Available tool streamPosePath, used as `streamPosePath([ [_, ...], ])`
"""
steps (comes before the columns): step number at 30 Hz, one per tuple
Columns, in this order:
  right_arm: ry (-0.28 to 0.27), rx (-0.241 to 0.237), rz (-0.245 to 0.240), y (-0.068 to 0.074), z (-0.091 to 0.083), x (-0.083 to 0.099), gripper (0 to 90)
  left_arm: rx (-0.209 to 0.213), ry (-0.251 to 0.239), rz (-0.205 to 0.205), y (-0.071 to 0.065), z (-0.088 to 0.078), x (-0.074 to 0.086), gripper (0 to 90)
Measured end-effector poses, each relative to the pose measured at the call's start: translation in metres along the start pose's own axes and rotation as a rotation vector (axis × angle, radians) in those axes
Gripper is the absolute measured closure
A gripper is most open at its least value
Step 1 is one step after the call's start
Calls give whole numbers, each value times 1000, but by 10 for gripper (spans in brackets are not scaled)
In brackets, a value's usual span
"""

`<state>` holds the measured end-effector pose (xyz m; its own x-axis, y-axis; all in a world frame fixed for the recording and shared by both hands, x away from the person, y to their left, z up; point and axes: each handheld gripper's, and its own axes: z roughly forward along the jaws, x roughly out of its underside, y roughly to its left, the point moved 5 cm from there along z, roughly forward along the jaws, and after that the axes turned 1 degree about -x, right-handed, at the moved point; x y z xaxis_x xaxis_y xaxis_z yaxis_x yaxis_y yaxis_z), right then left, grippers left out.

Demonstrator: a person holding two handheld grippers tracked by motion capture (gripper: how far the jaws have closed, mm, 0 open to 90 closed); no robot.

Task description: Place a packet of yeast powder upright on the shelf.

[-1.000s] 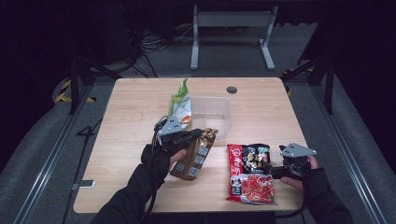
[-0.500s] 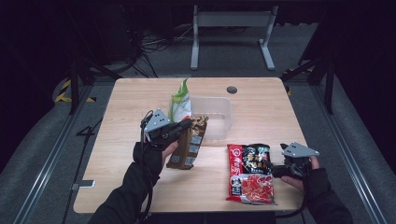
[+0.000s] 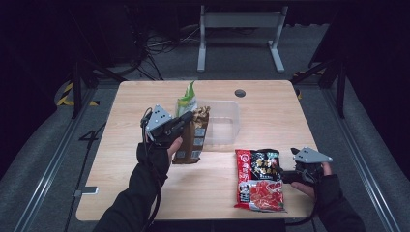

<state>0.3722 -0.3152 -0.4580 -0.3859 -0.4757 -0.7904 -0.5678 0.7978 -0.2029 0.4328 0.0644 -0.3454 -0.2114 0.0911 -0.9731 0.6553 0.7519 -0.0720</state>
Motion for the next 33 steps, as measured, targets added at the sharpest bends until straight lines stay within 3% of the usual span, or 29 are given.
streamPosePath([
  [4,0,3,9,-1,-2,2,140,-35,-16,-24,5,12,-11,893],
  [5,-2,5,11,-1,-3,2,140,-77,-20,-23,9,21,-17,893],
  [6,-2,5,11,-1,-3,2,140,-77,-20,-23,9,21,-17,893],
  [9,-2,7,16,-2,-5,4,139,-128,-15,-23,12,41,-26,893],
  [11,-1,8,16,-2,-5,5,139,-139,-13,-19,12,45,-27,893],
  [14,-1,7,22,-4,-6,6,139,-162,-1,-7,10,63,-32,893],
  [16,-2,9,22,-4,-7,6,139,-215,15,23,10,74,-36,893],
  [19,3,7,19,-3,-6,7,138,-253,21,27,15,86,-39,893],
  [25,10,4,16,-4,-5,8,138,-281,34,29,23,109,-34,893],
  [29,15,6,13,-4,-4,9,138,-348,61,66,27,124,-28,893],
  [30,15,6,13,-4,-4,9,138,-348,61,66,27,124,-28,893],
  [33,22,8,3,-3,-4,10,138,-366,72,25,30,135,-23,893],
])
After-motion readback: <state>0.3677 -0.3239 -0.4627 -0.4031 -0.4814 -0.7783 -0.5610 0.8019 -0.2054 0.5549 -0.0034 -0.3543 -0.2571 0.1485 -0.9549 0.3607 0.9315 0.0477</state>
